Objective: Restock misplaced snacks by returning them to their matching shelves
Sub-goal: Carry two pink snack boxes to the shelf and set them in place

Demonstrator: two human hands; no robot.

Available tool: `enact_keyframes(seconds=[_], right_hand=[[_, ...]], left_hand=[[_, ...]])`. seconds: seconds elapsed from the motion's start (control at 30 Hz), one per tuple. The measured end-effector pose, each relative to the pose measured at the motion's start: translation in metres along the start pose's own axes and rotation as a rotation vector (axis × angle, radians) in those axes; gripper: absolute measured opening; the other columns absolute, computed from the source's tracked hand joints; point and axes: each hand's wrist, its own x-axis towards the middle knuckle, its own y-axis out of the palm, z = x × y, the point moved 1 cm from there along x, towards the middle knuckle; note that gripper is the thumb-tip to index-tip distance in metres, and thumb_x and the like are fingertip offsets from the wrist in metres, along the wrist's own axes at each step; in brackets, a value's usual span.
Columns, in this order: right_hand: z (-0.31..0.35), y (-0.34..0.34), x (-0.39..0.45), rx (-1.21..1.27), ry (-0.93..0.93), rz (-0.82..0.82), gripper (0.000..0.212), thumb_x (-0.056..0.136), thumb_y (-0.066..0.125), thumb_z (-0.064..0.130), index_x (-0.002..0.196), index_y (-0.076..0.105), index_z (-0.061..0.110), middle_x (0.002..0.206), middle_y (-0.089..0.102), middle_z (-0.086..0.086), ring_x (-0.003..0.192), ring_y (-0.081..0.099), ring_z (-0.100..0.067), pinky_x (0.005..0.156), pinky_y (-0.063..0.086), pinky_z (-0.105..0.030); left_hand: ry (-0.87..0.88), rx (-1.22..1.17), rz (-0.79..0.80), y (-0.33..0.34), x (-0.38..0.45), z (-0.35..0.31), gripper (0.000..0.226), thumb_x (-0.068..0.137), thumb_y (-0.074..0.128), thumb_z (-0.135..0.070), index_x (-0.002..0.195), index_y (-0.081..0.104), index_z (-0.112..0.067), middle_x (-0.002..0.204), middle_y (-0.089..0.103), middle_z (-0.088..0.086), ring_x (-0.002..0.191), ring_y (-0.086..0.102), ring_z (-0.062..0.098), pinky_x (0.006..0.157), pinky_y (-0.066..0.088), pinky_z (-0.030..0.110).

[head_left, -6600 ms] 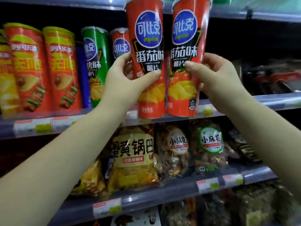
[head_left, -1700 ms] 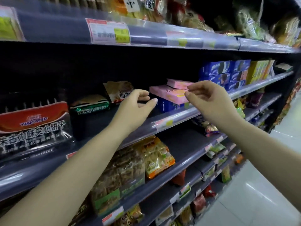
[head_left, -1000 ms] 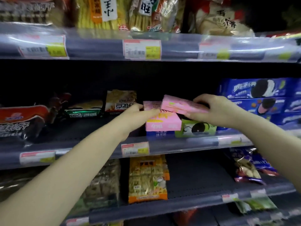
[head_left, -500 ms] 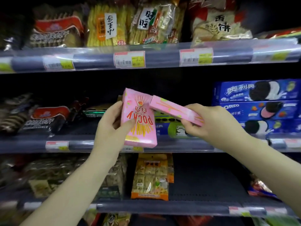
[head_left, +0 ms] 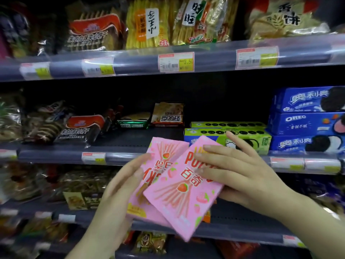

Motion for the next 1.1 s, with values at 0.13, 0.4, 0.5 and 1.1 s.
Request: enact_keyframes(seconds=[0.13,0.4,0.5,1.1], right_hand=[[0.006,0.017,-0.008,0.158,0.194,-0.018,0.035,0.08,0.075,0.027,0.114,0.07,0.022,0.138,0.052,-0.006,0.132,0.046,-0.025,0.104,0.039,-0.053],[0.049,0.04,-0.02,0.298,0.571,-0.127,0.063,0.072,0.08,0.013,0.122,0.057,0.043,0.151,0.028,-0.004,0.141,0.029,-0.026,0.107,0.034,-0.035],[0.057,0.045,-0.024,0.384,0.716,-0.148,0.084,0.067,0.083,-0.001,0.127,0.049,0.047,0.146,0.023,0.008,0.134,0.037,-0.009,0.106,0.038,-0.021],[0.071,0.044,-0.013,1.384,1.24,-0.299,0.066,0.063,0.078,0.03,0.124,0.053,0.024,0.109,0.074,-0.005,0.095,0.073,-0.025,0.064,0.059,-0.034]], left_hand=[[0.046,0.148,0.003,-0.011,-0.005,0.01,0.058,0.06,0.081,-0.03,0.115,0.066,-0.038,0.118,0.071,-0.002,0.106,0.069,0.018,0.078,0.058,0.037],[0.014,0.09,-0.002,-0.017,-0.017,0.029,0.073,0.047,0.091,-0.034,0.115,0.067,-0.035,0.115,0.072,0.001,0.103,0.07,0.018,0.074,0.058,0.026],[0.036,0.122,-0.009,-0.016,-0.019,0.032,0.069,0.052,0.085,-0.025,0.118,0.064,-0.034,0.111,0.073,-0.001,0.099,0.071,0.015,0.07,0.057,0.022],[0.196,0.254,0.058,-0.065,-0.004,0.038,0.082,0.071,0.067,-0.008,0.138,0.041,-0.049,0.128,0.06,-0.013,0.108,0.064,0.008,0.073,0.055,0.019]])
